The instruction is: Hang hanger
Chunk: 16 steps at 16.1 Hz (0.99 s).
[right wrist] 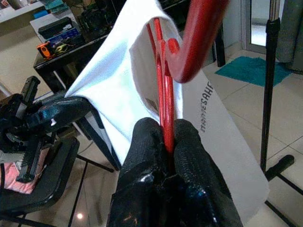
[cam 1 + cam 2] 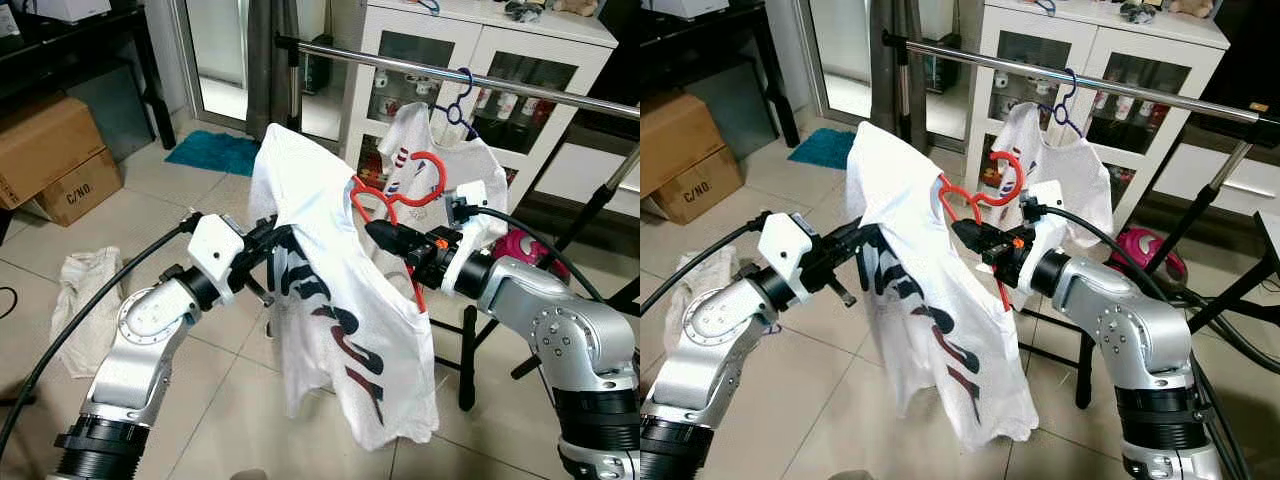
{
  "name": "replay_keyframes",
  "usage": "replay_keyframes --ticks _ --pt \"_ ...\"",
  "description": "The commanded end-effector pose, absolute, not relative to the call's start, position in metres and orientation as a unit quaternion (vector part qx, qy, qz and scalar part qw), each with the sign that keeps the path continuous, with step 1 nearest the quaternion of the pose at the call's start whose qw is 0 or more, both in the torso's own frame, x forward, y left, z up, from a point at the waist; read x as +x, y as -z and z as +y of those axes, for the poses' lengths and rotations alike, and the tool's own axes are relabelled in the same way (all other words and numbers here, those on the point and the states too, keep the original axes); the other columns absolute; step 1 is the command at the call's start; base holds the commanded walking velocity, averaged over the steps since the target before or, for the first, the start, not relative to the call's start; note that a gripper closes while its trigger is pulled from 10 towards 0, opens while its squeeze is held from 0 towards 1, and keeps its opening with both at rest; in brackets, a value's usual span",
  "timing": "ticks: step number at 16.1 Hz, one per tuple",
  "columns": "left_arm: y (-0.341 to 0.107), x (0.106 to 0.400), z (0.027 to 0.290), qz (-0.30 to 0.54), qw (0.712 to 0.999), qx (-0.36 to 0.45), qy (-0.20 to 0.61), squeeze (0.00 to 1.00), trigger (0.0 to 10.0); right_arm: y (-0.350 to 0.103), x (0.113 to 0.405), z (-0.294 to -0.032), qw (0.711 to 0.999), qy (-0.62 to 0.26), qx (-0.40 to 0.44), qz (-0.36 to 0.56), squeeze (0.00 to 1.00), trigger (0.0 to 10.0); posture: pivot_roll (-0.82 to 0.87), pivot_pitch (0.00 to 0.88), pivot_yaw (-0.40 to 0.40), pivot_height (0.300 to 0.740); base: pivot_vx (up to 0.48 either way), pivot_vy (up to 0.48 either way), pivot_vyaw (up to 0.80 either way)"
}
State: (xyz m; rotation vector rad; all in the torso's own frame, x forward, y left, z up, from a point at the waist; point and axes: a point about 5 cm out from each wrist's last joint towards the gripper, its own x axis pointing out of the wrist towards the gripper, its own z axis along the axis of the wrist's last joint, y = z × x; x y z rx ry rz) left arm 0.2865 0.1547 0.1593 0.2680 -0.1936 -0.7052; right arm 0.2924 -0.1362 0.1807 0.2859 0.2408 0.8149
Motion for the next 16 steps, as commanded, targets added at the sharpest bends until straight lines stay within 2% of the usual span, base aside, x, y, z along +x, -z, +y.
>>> replay_keyframes --ticks 1,3,5,6,7,8,9,12,15,16 --pt "-0.158 0.286 0.159 -0.090 0.928 0.124 0.339 1.00 10.0 -0.191 0.293 -0.141 0.906 -0.390 0.131 0.097 0.00 10.0 0.10 0.000 -0.031 0.740 0.000 0.000 0.00" --pt "-0.157 0.284 0.164 -0.080 0.935 0.116 0.327 1.00 10.0 -0.188 0.293 -0.144 0.913 -0.377 0.111 0.110 0.00 10.0 0.09 0.000 -0.027 0.740 0.000 0.000 0.00" --pt "-0.153 0.284 0.176 -0.065 0.950 0.116 0.281 1.00 10.0 -0.182 0.294 -0.150 0.922 -0.351 0.098 0.133 0.00 10.0 0.09 0.000 -0.026 0.740 0.000 0.000 0.00" --pt "-0.151 0.282 0.184 -0.054 0.961 0.106 0.249 0.00 10.0 -0.173 0.293 -0.155 0.927 -0.329 0.089 0.158 0.00 10.0 0.09 0.000 -0.039 0.740 0.000 0.000 0.00" --pt "-0.151 0.280 0.189 -0.045 0.970 0.078 0.225 0.00 10.0 -0.165 0.290 -0.160 0.930 -0.309 0.084 0.179 0.00 10.0 0.10 0.000 -0.046 0.740 0.000 0.000 0.00" --pt "-0.147 0.276 0.190 -0.018 0.977 0.040 0.209 0.00 10.0 -0.150 0.290 -0.167 0.943 -0.265 0.026 0.199 0.00 10.0 0.09 0.000 -0.043 0.740 0.000 0.000 0.00" --pt "-0.142 0.273 0.189 0.001 0.978 0.035 0.204 0.00 10.0 -0.143 0.289 -0.169 0.947 -0.244 0.014 0.210 0.00 10.0 0.09 0.000 -0.039 0.740 0.000 0.000 0.00" --pt "-0.122 0.254 0.179 0.053 0.978 0.046 0.198 0.00 10.0 -0.106 0.274 -0.165 0.948 -0.165 0.026 0.271 0.00 10.0 0.07 0.000 -0.045 0.740 0.000 0.000 0.00" --pt "-0.123 0.252 0.173 0.046 0.983 0.027 0.176 0.00 10.0 -0.093 0.268 -0.158 0.948 -0.151 0.016 0.278 0.00 10.0 0.08 0.000 -0.063 0.740 0.000 0.000 0.00" --pt "-0.125 0.251 0.170 0.046 0.985 0.020 0.162 0.00 10.0 -0.095 0.268 -0.157 0.955 -0.147 0.049 0.254 0.00 10.0 0.09 0.000 -0.067 0.740 0.000 0.000 0.00"
